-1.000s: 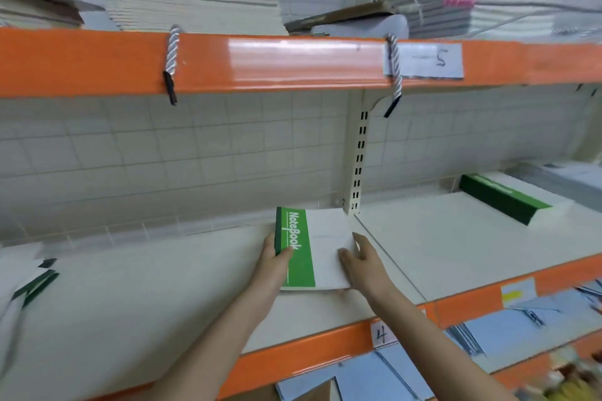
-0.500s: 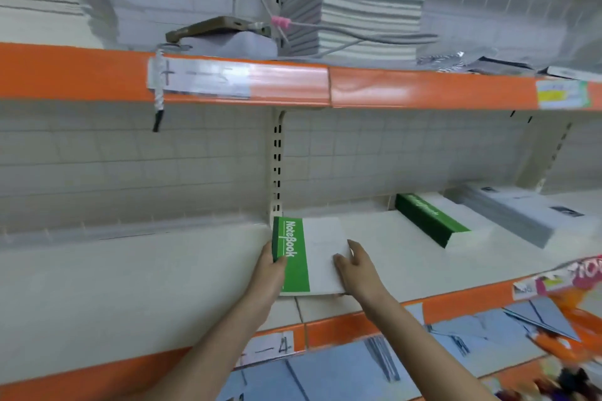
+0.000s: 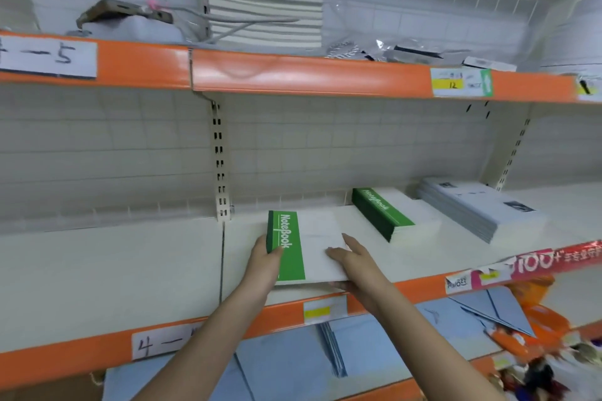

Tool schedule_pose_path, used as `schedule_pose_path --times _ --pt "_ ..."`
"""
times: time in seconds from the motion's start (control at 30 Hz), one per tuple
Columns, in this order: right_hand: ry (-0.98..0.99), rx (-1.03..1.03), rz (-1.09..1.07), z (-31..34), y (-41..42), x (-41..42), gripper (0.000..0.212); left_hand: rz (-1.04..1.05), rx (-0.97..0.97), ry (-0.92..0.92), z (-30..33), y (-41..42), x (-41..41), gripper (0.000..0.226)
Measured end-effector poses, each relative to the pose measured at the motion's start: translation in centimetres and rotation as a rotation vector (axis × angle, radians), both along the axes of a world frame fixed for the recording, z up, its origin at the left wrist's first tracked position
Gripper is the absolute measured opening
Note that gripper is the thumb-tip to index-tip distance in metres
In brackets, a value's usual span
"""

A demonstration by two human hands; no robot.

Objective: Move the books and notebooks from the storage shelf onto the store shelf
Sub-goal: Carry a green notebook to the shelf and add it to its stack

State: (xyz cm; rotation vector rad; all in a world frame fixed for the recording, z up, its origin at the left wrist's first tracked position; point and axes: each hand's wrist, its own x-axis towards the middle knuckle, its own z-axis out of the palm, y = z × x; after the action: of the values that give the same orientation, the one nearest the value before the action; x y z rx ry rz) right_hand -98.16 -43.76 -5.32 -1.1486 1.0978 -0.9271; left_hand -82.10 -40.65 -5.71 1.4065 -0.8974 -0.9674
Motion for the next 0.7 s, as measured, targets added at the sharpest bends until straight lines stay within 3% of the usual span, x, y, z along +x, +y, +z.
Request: schedule_pose_path --times 0.7 --pt "0.077 -0.168 -0.102 2.6 -10.9 -13.7 0.028 -0.025 -0.035 0.117 2.7 -12.7 -14.2 0.026"
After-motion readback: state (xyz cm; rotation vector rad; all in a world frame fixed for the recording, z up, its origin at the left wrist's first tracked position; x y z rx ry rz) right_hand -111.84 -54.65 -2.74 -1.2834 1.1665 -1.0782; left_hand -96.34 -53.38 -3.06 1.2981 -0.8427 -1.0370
